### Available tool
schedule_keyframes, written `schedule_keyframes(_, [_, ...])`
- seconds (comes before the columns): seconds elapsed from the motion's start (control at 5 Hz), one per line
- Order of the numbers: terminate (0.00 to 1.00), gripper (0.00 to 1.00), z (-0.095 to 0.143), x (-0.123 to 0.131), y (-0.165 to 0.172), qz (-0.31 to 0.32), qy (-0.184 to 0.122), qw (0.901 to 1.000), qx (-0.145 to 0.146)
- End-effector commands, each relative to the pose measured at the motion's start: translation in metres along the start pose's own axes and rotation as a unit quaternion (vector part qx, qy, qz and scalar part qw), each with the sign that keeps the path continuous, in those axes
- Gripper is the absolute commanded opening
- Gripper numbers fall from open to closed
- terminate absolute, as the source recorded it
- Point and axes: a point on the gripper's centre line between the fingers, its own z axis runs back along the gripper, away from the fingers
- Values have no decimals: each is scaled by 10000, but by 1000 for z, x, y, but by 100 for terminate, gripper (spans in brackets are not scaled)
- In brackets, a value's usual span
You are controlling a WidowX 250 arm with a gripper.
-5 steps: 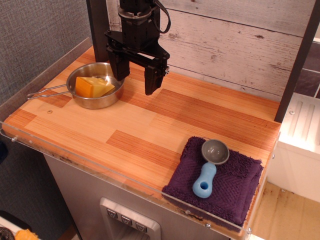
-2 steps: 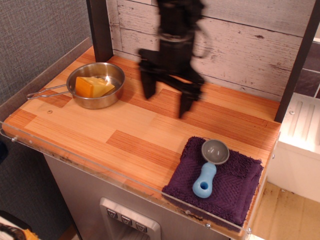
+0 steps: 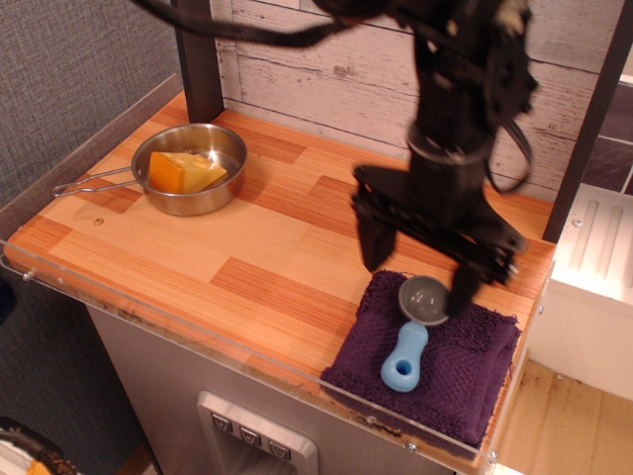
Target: Move spoon to bottom right of pot.
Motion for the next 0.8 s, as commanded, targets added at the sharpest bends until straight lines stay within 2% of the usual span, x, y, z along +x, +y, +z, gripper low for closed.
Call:
schedule_keyframes(0.0, [0,100,-16,-14,-8,270,178,9995,-6])
schedule_keyframes(0.4, [0,100,-33,-23,-11,99,414,9990,110])
schedule_keyframes(0.6, [0,0,-36,-25,-11,-22,447,9988,178])
